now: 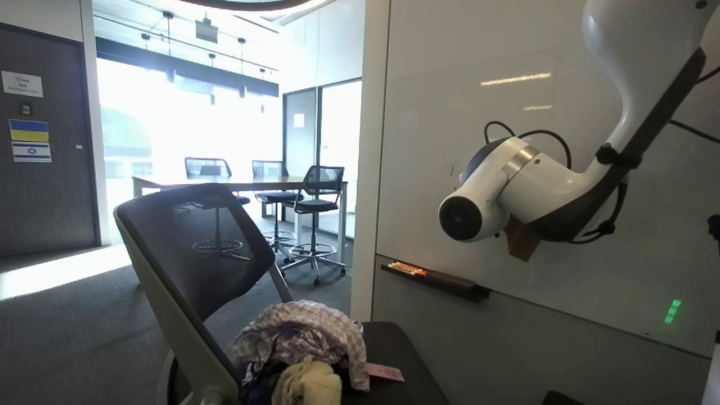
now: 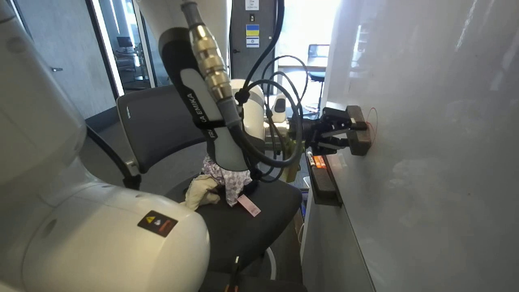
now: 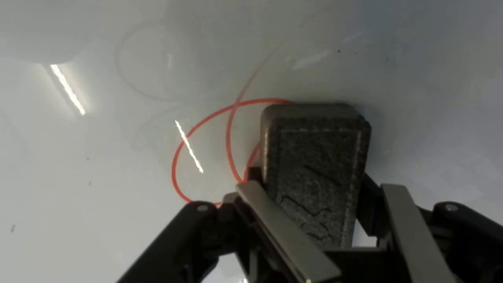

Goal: Use the duster to erase the markings on the board

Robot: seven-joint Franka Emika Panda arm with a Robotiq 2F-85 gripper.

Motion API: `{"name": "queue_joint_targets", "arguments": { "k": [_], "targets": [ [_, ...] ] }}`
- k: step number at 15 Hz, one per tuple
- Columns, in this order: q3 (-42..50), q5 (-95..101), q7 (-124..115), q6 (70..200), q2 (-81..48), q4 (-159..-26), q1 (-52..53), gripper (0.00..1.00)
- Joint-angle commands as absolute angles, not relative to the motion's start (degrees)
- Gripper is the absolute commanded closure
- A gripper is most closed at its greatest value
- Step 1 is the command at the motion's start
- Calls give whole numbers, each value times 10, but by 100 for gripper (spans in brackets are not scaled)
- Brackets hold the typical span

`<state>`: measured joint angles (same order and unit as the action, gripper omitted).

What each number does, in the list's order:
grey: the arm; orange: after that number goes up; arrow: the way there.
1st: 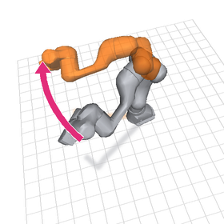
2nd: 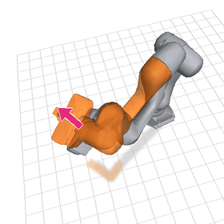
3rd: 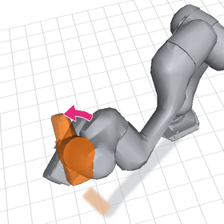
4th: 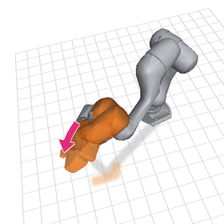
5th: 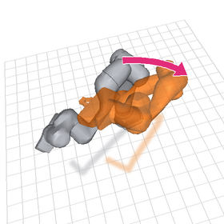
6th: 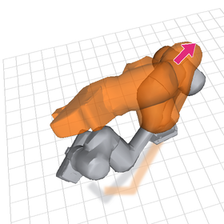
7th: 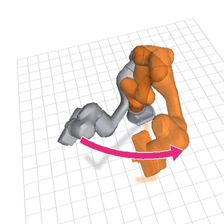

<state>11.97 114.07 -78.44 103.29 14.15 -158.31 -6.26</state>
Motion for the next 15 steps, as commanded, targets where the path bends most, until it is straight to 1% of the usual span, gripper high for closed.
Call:
{"name": "queue_joint_targets", "arguments": {
  "k": [1, 7, 12, 15],
  "targets": [
    [161, 1153, -801, 1043, 193, -1584, -106, 68],
    [156, 1241, -838, 1036, 261, -1602, -108, 68],
    [145, 1269, -826, 1025, 331, -1599, -101, 68],
    [151, 1272, -843, 996, 327, -1584, -101, 68]
  ]
}}
